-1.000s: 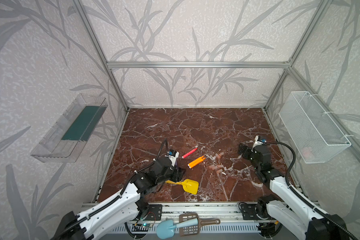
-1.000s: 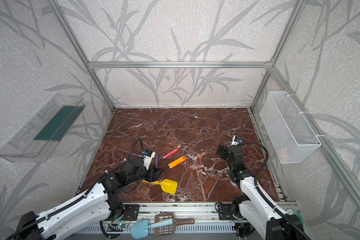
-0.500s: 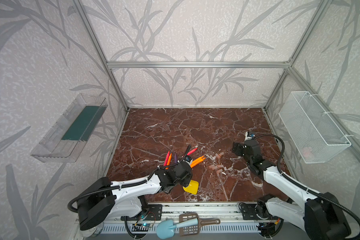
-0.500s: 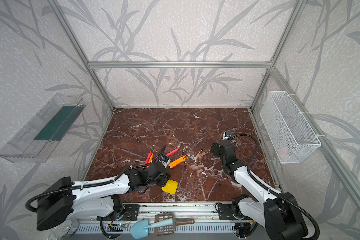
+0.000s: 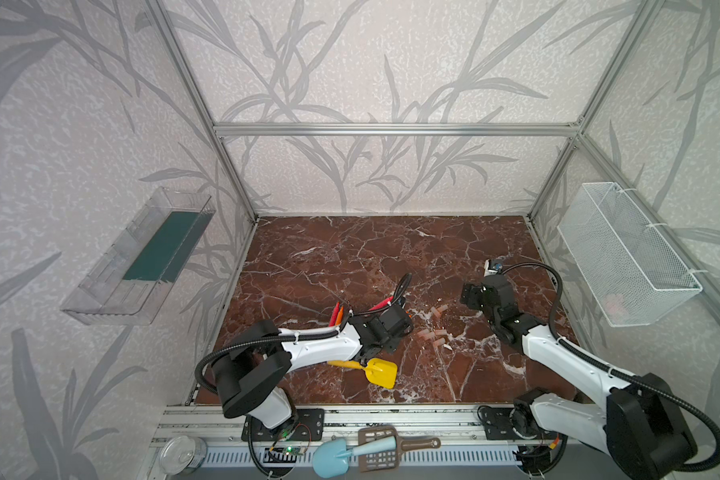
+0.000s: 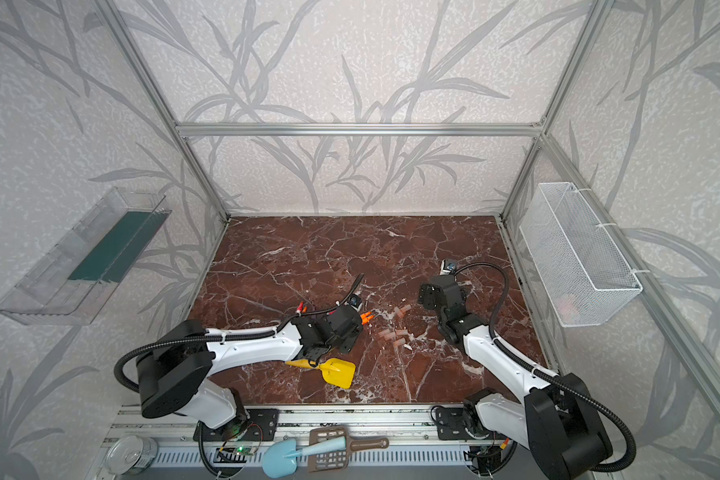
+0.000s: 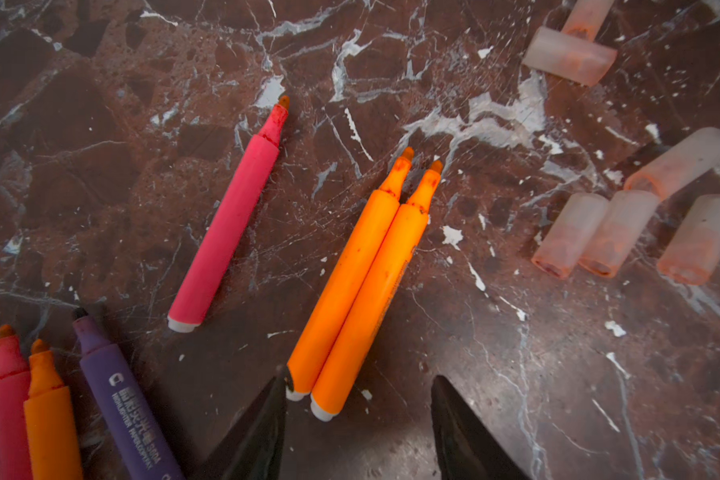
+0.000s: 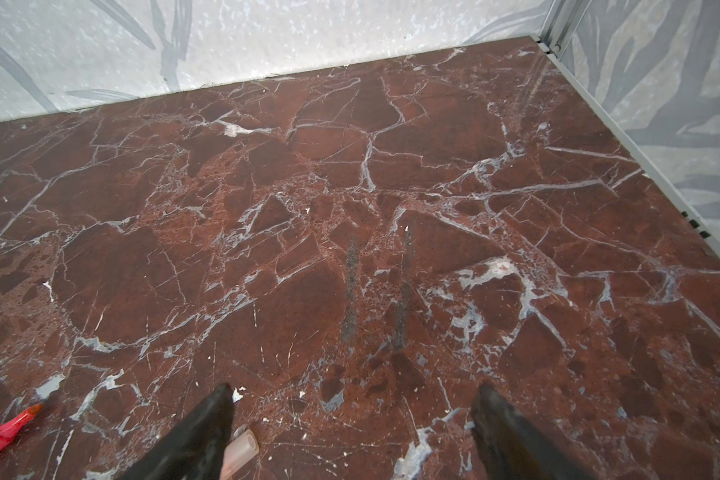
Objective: Insert the pens into the pen caps
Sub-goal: 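Lower the left gripper and grasp an orange marker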
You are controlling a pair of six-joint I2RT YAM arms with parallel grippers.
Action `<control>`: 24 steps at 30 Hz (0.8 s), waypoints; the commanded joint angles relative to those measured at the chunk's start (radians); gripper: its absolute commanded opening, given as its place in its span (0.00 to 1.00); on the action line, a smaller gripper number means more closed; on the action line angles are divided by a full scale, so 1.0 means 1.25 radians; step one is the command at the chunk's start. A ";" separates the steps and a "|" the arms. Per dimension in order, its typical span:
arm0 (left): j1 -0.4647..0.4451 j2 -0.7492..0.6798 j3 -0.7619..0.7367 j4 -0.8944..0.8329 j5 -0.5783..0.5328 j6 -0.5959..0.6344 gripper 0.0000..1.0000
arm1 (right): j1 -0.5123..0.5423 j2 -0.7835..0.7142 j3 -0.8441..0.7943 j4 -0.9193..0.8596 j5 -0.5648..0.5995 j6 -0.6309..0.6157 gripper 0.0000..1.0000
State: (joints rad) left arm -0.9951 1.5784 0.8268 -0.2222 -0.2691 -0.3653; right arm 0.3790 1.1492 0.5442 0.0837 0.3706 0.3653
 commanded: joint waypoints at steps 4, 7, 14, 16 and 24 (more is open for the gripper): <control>-0.002 0.041 0.046 -0.037 -0.019 0.006 0.52 | 0.005 -0.012 -0.007 0.002 0.021 -0.011 0.88; -0.002 0.066 0.063 -0.043 -0.019 0.005 0.48 | 0.007 -0.014 -0.009 0.003 0.023 -0.012 0.88; -0.002 0.102 0.087 -0.062 -0.018 -0.005 0.41 | 0.010 -0.019 -0.013 0.007 0.025 -0.014 0.88; -0.002 0.107 0.087 -0.063 -0.015 -0.005 0.40 | 0.011 -0.019 -0.013 0.007 0.027 -0.013 0.88; -0.001 0.127 0.086 -0.067 0.010 -0.015 0.38 | 0.017 -0.017 -0.011 0.008 0.033 -0.017 0.88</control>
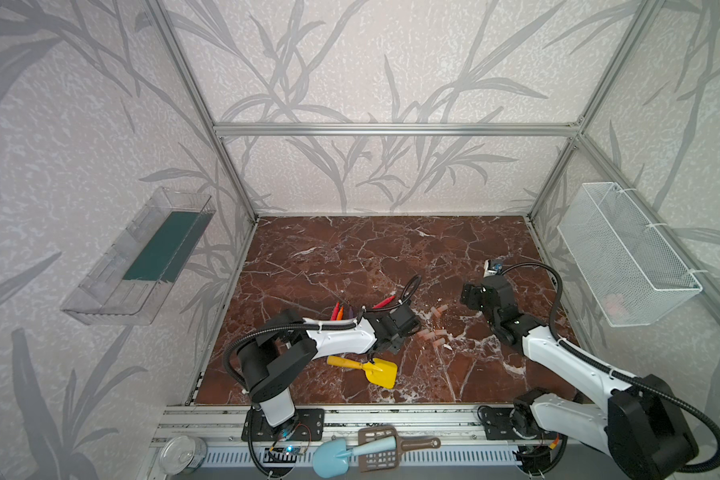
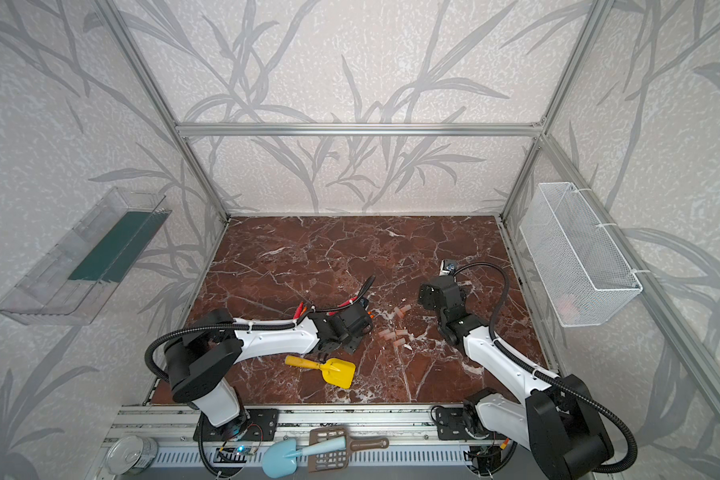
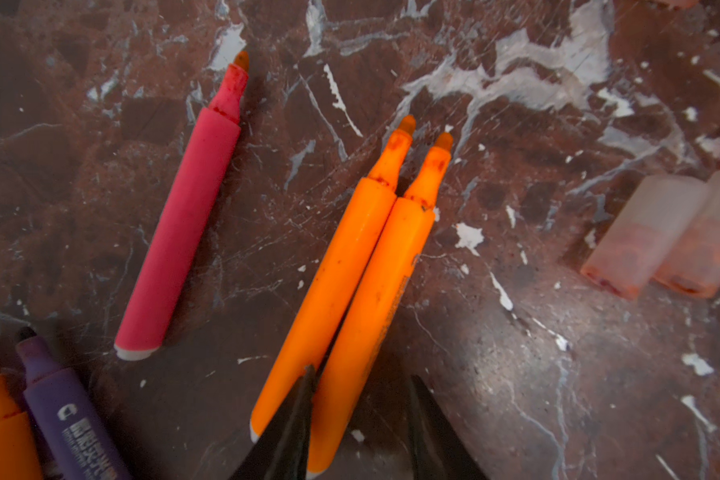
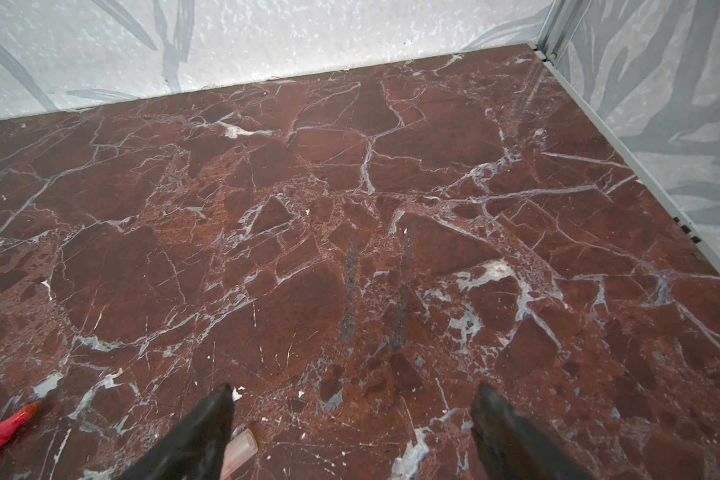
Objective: Insert the pens into the pen caps
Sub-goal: 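Lower the left gripper and grasp an orange marker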
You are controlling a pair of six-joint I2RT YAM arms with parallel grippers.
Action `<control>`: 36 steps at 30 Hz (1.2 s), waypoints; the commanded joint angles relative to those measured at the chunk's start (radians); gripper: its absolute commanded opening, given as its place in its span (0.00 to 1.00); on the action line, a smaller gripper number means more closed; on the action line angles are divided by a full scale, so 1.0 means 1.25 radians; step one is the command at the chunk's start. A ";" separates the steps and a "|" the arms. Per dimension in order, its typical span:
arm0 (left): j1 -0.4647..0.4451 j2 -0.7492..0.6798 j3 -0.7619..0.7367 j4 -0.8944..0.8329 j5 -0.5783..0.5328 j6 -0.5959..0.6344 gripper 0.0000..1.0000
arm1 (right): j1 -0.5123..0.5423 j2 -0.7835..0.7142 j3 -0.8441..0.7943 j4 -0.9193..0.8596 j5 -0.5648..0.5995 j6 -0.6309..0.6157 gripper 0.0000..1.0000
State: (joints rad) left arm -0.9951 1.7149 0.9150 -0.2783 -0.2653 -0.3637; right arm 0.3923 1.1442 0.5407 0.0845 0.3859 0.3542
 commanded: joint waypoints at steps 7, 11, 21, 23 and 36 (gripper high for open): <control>-0.002 0.046 0.019 -0.030 0.050 -0.009 0.36 | 0.009 -0.017 -0.010 0.008 0.025 -0.010 0.88; -0.002 0.068 0.036 -0.054 0.040 -0.015 0.28 | 0.013 -0.023 -0.014 0.011 0.029 -0.011 0.88; -0.003 0.050 0.020 -0.024 0.035 -0.015 0.13 | 0.015 -0.031 -0.020 0.014 0.040 -0.007 0.88; -0.002 0.038 0.008 -0.005 0.038 -0.013 0.10 | 0.015 -0.031 -0.020 0.013 0.042 -0.006 0.88; -0.002 -0.168 -0.076 0.088 0.037 -0.019 0.00 | 0.016 -0.065 -0.040 0.014 0.047 -0.001 0.89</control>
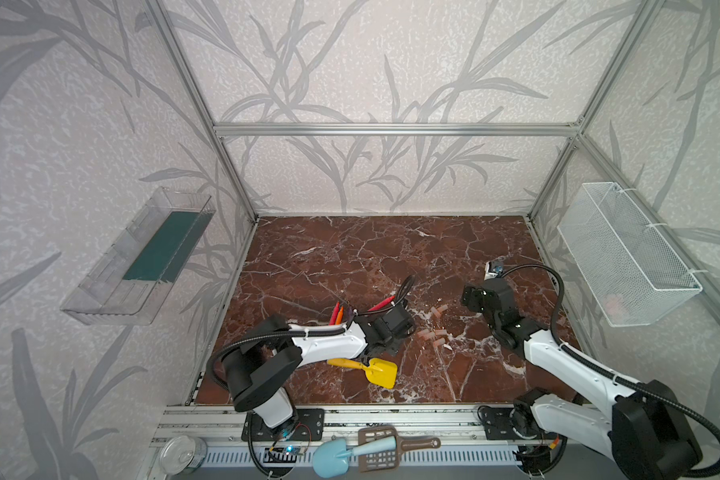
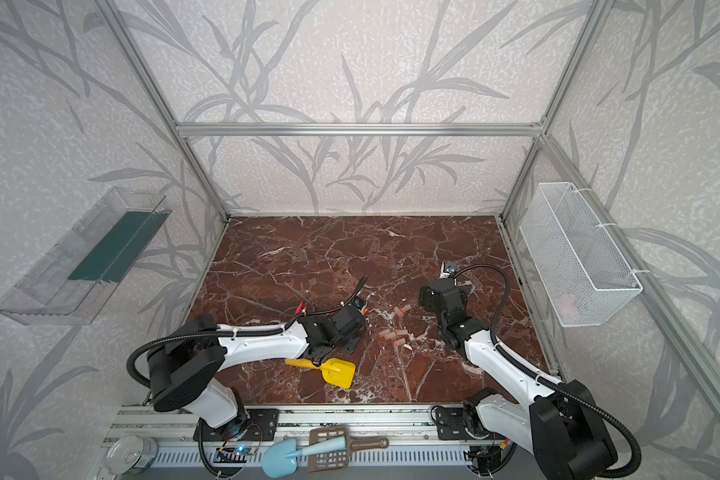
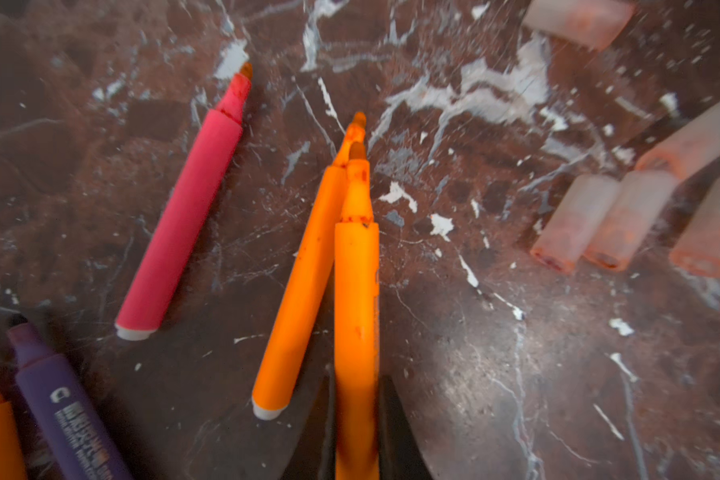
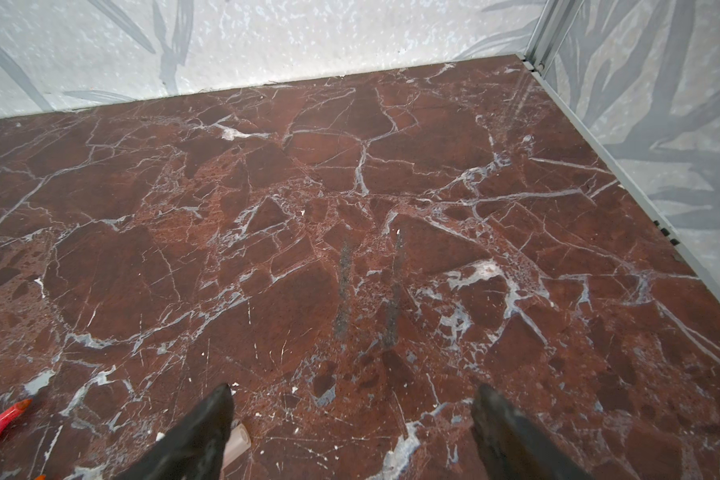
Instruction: Insert the pens into the pen caps
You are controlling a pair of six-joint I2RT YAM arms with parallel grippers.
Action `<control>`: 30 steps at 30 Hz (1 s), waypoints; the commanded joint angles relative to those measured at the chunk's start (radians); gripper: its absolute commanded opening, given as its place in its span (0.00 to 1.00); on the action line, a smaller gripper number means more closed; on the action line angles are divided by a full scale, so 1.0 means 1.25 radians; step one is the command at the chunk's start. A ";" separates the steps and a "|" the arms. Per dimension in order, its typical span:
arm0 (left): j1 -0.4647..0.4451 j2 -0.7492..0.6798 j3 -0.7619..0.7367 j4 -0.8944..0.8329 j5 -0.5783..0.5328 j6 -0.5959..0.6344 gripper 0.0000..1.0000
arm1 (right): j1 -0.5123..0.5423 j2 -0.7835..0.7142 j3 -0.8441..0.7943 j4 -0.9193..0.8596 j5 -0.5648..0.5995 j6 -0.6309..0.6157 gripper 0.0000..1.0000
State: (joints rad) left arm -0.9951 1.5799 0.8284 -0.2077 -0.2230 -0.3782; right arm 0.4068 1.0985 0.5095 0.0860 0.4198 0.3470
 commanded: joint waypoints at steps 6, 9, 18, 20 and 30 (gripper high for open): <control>-0.002 -0.170 0.014 0.027 0.002 0.029 0.00 | 0.006 -0.115 0.014 -0.120 -0.100 0.094 0.89; -0.002 -0.228 -0.014 0.100 0.005 0.025 0.00 | 0.035 -0.169 -0.003 -0.106 -0.264 0.143 0.90; -0.001 -0.287 -0.200 0.338 0.119 0.053 0.00 | 0.198 -0.353 -0.173 0.128 -0.417 0.347 0.90; -0.002 -0.264 -0.191 0.358 0.117 0.057 0.00 | 0.236 -0.360 -0.208 0.208 -0.407 0.375 0.86; -0.003 -0.205 -0.193 0.461 0.232 0.076 0.00 | 0.364 -0.300 -0.208 0.253 -0.273 0.389 0.82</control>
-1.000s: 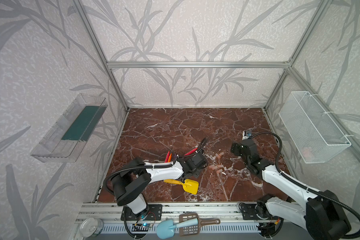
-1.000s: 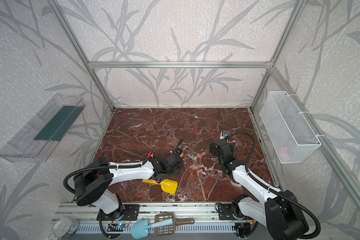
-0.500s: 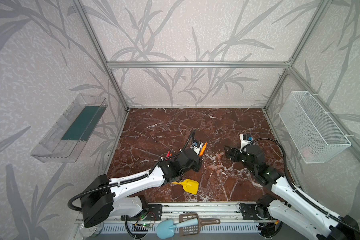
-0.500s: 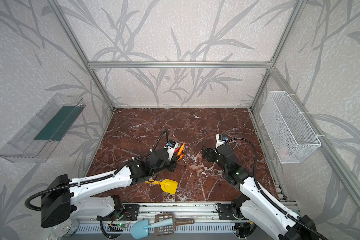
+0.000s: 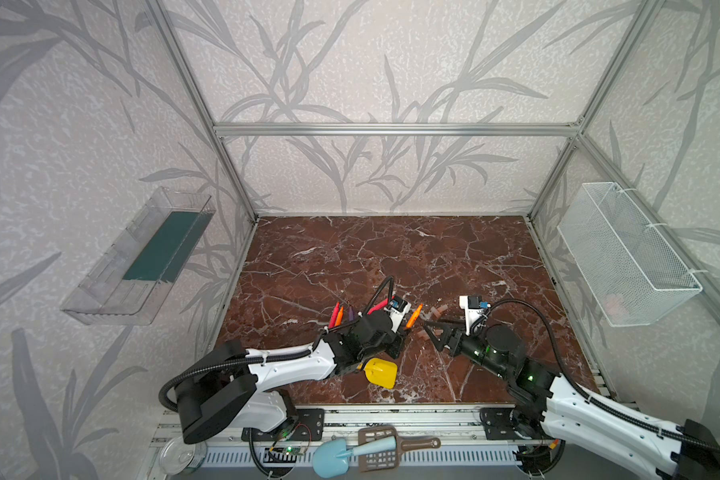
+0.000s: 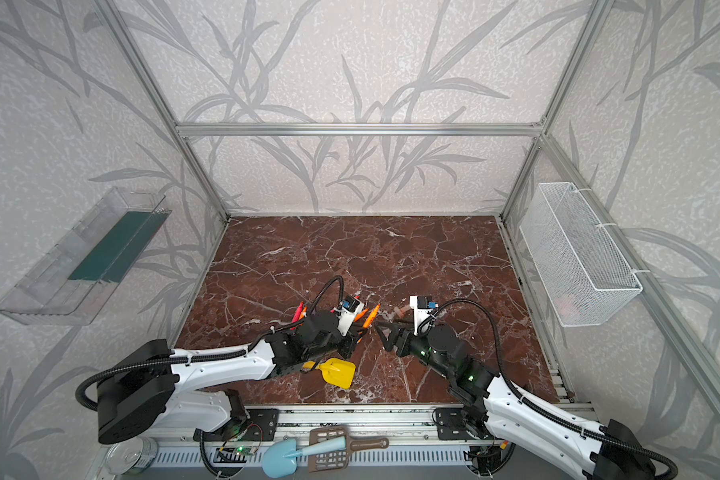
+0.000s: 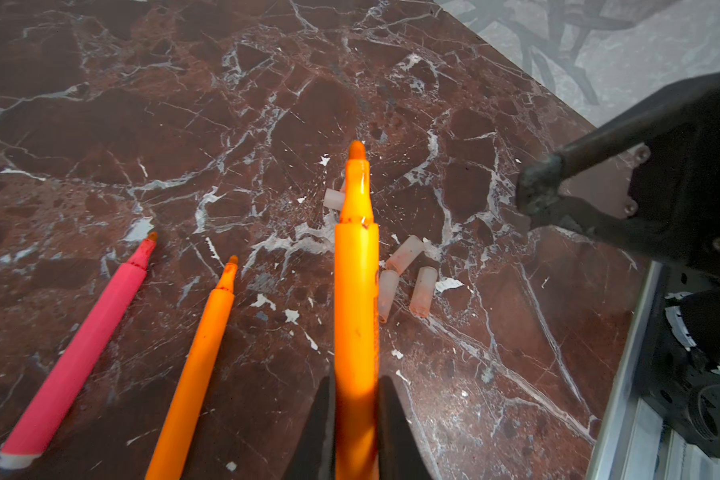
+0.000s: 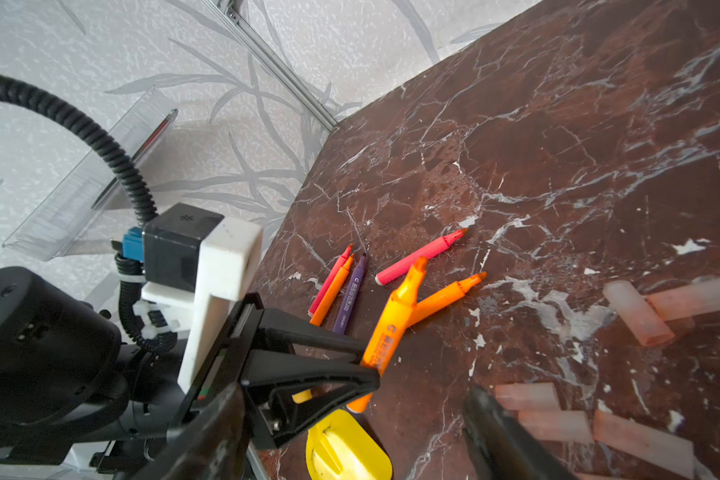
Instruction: Insert the pens into the pen caps
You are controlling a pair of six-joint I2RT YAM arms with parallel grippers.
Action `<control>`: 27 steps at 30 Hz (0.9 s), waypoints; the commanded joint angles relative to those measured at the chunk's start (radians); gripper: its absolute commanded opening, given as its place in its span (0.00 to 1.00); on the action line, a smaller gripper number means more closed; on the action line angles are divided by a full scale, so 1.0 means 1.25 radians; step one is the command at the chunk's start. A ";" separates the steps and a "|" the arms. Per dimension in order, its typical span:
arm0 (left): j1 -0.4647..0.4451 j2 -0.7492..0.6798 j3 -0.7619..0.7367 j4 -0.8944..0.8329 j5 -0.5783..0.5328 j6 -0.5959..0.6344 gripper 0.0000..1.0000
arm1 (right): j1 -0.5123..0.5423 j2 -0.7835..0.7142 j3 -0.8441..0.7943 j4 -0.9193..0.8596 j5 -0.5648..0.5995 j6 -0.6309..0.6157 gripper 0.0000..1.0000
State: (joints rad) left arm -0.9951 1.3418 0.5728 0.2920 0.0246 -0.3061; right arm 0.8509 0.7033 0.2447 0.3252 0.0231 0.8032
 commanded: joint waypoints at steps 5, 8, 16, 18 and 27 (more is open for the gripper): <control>-0.004 -0.061 -0.012 0.061 0.038 0.028 0.00 | 0.015 0.084 0.016 0.104 0.059 0.043 0.78; -0.004 -0.078 -0.025 0.052 0.038 0.029 0.00 | 0.021 0.137 0.043 0.121 0.058 0.044 0.75; -0.004 -0.093 -0.035 0.039 0.045 0.033 0.00 | 0.028 0.267 0.125 0.160 0.042 0.043 0.57; -0.004 -0.091 -0.030 0.026 0.045 0.035 0.00 | 0.030 0.275 0.136 0.166 0.046 0.042 0.57; -0.004 -0.118 -0.049 0.033 0.060 0.040 0.00 | 0.038 0.342 0.171 0.157 0.060 0.061 0.33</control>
State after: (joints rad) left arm -0.9951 1.2179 0.5278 0.3233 0.0811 -0.2790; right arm 0.8875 1.1076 0.4271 0.4973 0.0822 0.8677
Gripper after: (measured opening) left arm 0.141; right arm 0.338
